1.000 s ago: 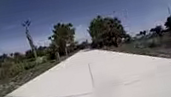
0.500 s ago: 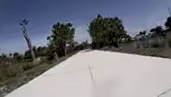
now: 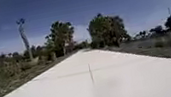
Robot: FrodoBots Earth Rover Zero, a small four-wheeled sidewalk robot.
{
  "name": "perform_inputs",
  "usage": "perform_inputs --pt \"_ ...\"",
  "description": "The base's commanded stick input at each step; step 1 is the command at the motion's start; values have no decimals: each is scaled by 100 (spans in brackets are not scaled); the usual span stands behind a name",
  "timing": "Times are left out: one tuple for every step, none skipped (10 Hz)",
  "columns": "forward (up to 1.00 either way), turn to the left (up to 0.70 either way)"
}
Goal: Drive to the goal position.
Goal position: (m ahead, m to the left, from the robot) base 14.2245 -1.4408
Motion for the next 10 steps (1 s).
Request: perform_inputs --pt "85 0" --pt "85 0" --pt "85 0" --pt "85 0" --pt "85 0" --pt "85 0" --pt "85 0" --pt "85 0" --pt "85 0" --pt "85 0"
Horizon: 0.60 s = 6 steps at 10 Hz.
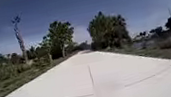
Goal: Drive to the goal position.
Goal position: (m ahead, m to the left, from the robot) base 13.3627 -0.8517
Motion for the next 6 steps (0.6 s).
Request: perform_inputs --pt "85 0" --pt "85 0" --pt "85 0" --pt "85 0" --pt "85 0" --pt "85 0"
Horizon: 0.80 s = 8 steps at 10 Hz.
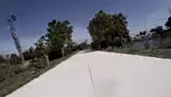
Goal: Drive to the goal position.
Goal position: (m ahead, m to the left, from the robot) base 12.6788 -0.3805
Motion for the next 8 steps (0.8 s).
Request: perform_inputs --pt "85 0" --pt "85 0" --pt "85 0" --pt "85 0" --pt "85 0" --pt "85 0" --pt "85 0" --pt "85 -15"
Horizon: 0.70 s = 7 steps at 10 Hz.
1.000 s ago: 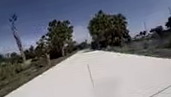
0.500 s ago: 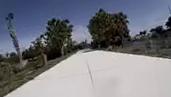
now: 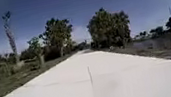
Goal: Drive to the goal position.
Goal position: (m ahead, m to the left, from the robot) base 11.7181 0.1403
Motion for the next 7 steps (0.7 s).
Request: perform_inputs --pt "85 -34" --pt "85 -19" --pt "85 0" --pt "85 0" --pt "85 0" --pt "85 0" --pt "85 0"
